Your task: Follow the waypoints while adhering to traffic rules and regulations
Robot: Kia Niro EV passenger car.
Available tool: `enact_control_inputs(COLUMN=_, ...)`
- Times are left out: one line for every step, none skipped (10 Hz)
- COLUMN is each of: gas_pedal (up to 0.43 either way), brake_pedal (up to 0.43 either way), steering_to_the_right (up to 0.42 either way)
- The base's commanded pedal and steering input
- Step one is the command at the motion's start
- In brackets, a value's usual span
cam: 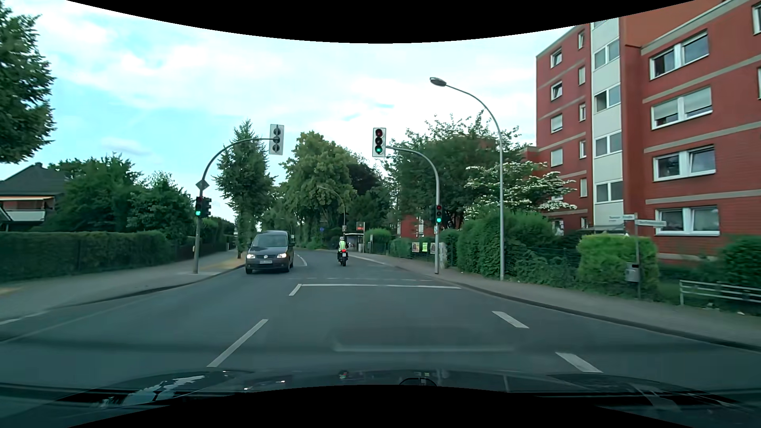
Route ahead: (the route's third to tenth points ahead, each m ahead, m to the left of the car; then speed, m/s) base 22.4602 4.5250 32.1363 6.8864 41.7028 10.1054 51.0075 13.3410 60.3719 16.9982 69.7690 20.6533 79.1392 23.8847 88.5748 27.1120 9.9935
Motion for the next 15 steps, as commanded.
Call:
enact_control_inputs(gas_pedal=0.157, brake_pedal=0.000, steering_to_the_right=-0.055)
enact_control_inputs(gas_pedal=0.157, brake_pedal=0.000, steering_to_the_right=-0.060)
enact_control_inputs(gas_pedal=0.157, brake_pedal=0.000, steering_to_the_right=-0.064)
enact_control_inputs(gas_pedal=0.157, brake_pedal=0.000, steering_to_the_right=-0.061)
enact_control_inputs(gas_pedal=0.157, brake_pedal=0.000, steering_to_the_right=-0.056)
enact_control_inputs(gas_pedal=0.157, brake_pedal=0.000, steering_to_the_right=-0.053)
enact_control_inputs(gas_pedal=0.157, brake_pedal=0.000, steering_to_the_right=-0.052)
enact_control_inputs(gas_pedal=0.169, brake_pedal=0.000, steering_to_the_right=-0.053)
enact_control_inputs(gas_pedal=0.169, brake_pedal=0.000, steering_to_the_right=-0.052)
enact_control_inputs(gas_pedal=0.169, brake_pedal=0.000, steering_to_the_right=-0.052)
enact_control_inputs(gas_pedal=0.169, brake_pedal=0.000, steering_to_the_right=-0.049)
enact_control_inputs(gas_pedal=0.169, brake_pedal=0.000, steering_to_the_right=-0.047)
enact_control_inputs(gas_pedal=0.169, brake_pedal=0.000, steering_to_the_right=-0.047)
enact_control_inputs(gas_pedal=0.169, brake_pedal=0.000, steering_to_the_right=-0.046)
enact_control_inputs(gas_pedal=0.169, brake_pedal=0.000, steering_to_the_right=-0.046)
